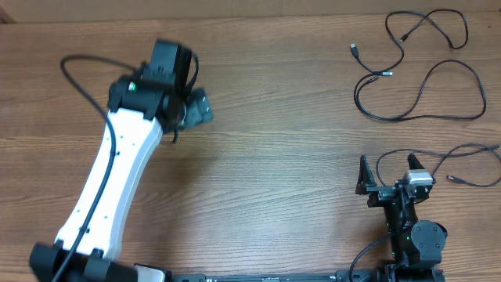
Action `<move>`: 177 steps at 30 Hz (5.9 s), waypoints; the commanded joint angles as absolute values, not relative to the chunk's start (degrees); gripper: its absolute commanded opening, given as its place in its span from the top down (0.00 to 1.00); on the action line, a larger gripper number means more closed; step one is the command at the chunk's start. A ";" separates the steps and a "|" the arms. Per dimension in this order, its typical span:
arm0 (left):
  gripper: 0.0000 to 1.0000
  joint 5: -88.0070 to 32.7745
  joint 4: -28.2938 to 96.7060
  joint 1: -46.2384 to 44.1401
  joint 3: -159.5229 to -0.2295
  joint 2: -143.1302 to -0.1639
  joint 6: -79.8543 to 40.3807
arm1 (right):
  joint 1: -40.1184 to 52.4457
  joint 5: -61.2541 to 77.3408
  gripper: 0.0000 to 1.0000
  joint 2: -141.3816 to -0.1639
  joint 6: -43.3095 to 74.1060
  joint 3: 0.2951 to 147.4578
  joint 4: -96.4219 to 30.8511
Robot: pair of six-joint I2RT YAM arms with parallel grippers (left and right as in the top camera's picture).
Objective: Untangle cables
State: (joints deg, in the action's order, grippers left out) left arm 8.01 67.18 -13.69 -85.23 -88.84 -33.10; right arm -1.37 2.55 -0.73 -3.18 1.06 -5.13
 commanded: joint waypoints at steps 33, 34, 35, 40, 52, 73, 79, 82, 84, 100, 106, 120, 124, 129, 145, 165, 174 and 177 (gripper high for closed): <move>0.00 -4.43 36.16 0.69 -39.94 -51.96 -25.19 | -1.34 2.24 0.00 -0.16 -2.85 0.49 -4.80; 0.00 -4.99 35.86 1.10 -39.44 -51.35 -24.88 | -1.34 2.24 0.00 -0.16 -2.85 0.49 -4.80; 0.00 -5.82 35.62 1.39 -39.00 -50.68 -23.73 | -1.34 2.24 0.00 -0.16 -2.85 0.47 -4.80; 0.01 -7.14 34.83 1.91 -36.73 -46.19 -19.03 | -1.34 2.24 0.00 -0.16 -2.87 0.49 -4.80; 0.01 -7.55 29.69 1.91 -27.66 -33.54 -19.29 | -1.34 2.24 0.00 -0.16 -2.85 0.49 -4.80; 0.00 -7.51 24.99 1.91 -16.67 -15.20 -19.27 | -1.34 2.24 0.00 -0.16 -2.85 0.47 -4.80; 0.00 -7.49 25.02 1.91 -15.57 -12.64 -19.27 | -1.34 2.24 0.00 -0.16 -2.85 0.49 -4.80; 0.00 -7.51 24.99 1.91 -14.83 -11.94 -19.27 | -1.34 2.24 0.00 -0.16 -2.85 0.49 -4.80; 0.01 -7.51 24.99 1.91 -14.24 -11.57 -19.29 | -1.34 2.24 0.00 -0.16 -2.87 0.49 -4.80; 0.00 -7.51 24.99 1.89 -13.87 -8.60 -19.27 | -1.34 2.24 0.00 -0.16 -2.85 0.49 -4.80; 0.01 -7.53 24.95 1.89 -13.87 -8.45 -19.27 | -1.34 2.24 0.00 -0.16 -2.87 0.49 -4.80; 0.00 -9.06 19.73 1.85 -11.70 -7.20 -19.22 | -1.34 2.24 0.00 -0.16 -2.85 0.49 -4.80; 0.00 -10.26 15.46 1.85 -7.94 -4.10 -19.25 | -1.34 2.24 0.00 -0.16 -2.87 0.49 -4.80; 0.00 -11.68 11.07 1.87 -3.51 -0.14 -18.96 | -1.34 2.24 0.00 -0.16 -2.85 0.49 -4.80; 0.00 -12.10 -0.67 1.85 -0.27 -0.19 -17.76 | -1.34 2.24 0.00 -0.16 -2.87 0.49 -4.80; 0.01 -0.03 -2.42 1.85 -0.27 -0.16 -7.97 | -1.34 2.24 0.00 -0.16 -2.85 0.49 -4.80; 0.00 5.08 4.16 -0.71 -0.27 -0.16 -6.44 | -1.34 2.24 0.00 -0.16 -2.87 0.49 -4.80; 0.00 5.17 4.16 -1.10 -0.27 -0.16 -5.26 | -1.34 2.24 0.00 -0.16 -2.85 0.49 -4.80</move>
